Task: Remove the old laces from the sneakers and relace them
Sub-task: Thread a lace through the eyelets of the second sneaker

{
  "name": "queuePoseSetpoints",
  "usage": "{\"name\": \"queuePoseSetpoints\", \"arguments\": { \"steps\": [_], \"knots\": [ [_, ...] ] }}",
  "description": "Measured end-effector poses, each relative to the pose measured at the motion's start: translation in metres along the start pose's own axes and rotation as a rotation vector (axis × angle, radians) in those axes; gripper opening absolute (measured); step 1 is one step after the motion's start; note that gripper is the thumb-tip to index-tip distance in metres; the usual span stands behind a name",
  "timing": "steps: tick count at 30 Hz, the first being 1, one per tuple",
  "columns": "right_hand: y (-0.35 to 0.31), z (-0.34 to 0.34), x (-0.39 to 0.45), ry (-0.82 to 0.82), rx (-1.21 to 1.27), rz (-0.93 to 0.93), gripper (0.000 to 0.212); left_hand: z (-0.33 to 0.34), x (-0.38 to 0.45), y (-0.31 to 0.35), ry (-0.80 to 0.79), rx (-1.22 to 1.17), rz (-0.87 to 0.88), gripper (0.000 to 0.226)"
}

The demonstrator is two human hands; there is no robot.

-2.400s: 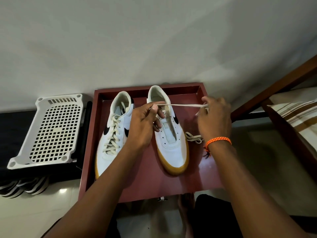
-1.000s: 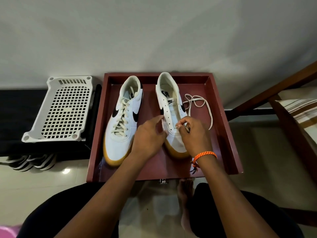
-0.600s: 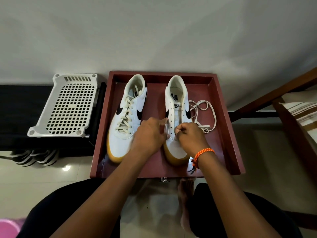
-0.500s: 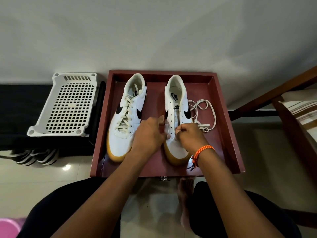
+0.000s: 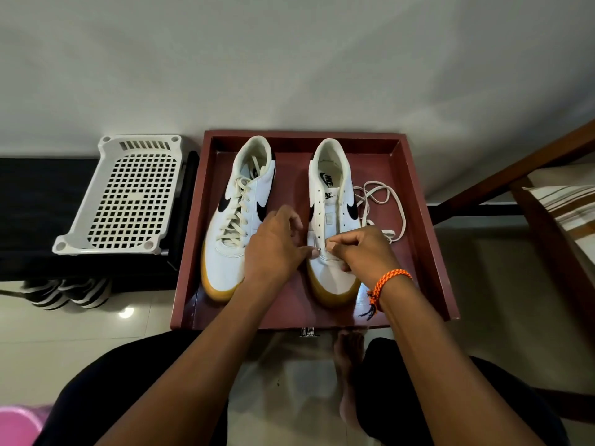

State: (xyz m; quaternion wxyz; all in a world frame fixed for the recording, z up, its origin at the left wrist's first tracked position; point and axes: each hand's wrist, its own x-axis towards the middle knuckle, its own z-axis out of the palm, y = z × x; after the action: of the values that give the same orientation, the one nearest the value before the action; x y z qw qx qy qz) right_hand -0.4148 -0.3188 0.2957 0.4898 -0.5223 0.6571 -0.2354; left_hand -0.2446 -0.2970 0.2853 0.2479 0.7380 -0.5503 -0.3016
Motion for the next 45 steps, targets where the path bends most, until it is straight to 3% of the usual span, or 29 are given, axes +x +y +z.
{"name": "queuePoseSetpoints", "arguments": {
  "steps": [6,8,12,15,20,23,27,34,39,42,43,45],
  "knots": [
    [-0.004,-0.005,-0.004,-0.241,-0.347,-0.164,0.011,-0.002,0.002,0.000,-0.069,0.047,0.013,0.023],
    [-0.004,-0.001,-0.005,-0.244,-0.399,-0.134,0.027,-0.004,0.001,0.003,-0.067,0.094,0.067,0.019],
    [-0.007,0.007,-0.010,-0.060,-0.655,-0.146,0.040,-0.009,0.000,0.009,-0.063,0.194,0.136,0.007],
    [-0.013,0.007,-0.013,0.026,-0.780,-0.175,0.035,-0.011,-0.002,0.011,-0.116,0.205,0.121,0.024],
    [-0.015,0.006,-0.014,0.064,-0.744,-0.188,0.036,-0.006,-0.002,0.012,-0.070,0.208,0.184,0.015],
    [-0.016,0.005,-0.014,0.043,-0.718,-0.175,0.047,-0.009,0.005,0.008,-0.139,0.118,0.146,0.011],
    [-0.017,0.005,-0.014,0.038,-0.692,-0.165,0.055,-0.022,0.010,0.004,-0.249,-0.166,0.097,0.011],
    [-0.018,0.003,-0.014,0.046,-0.661,-0.172,0.049,-0.056,0.001,0.027,-0.518,-1.055,-0.051,0.006],
    [-0.016,0.002,-0.013,0.024,-0.638,-0.171,0.062,-0.064,0.002,0.026,-0.595,-1.541,0.035,0.009],
    [-0.013,0.002,-0.013,0.023,-0.615,-0.176,0.065,-0.073,0.004,0.023,-0.763,-2.043,0.065,0.018],
    [-0.012,0.002,-0.013,0.023,-0.612,-0.178,0.064,-0.078,0.004,0.025,-0.814,-2.104,0.075,0.019],
    [-0.012,0.002,-0.014,0.023,-0.613,-0.187,0.061,-0.084,0.008,0.029,-0.737,-1.906,0.014,0.019]
  ]
}}
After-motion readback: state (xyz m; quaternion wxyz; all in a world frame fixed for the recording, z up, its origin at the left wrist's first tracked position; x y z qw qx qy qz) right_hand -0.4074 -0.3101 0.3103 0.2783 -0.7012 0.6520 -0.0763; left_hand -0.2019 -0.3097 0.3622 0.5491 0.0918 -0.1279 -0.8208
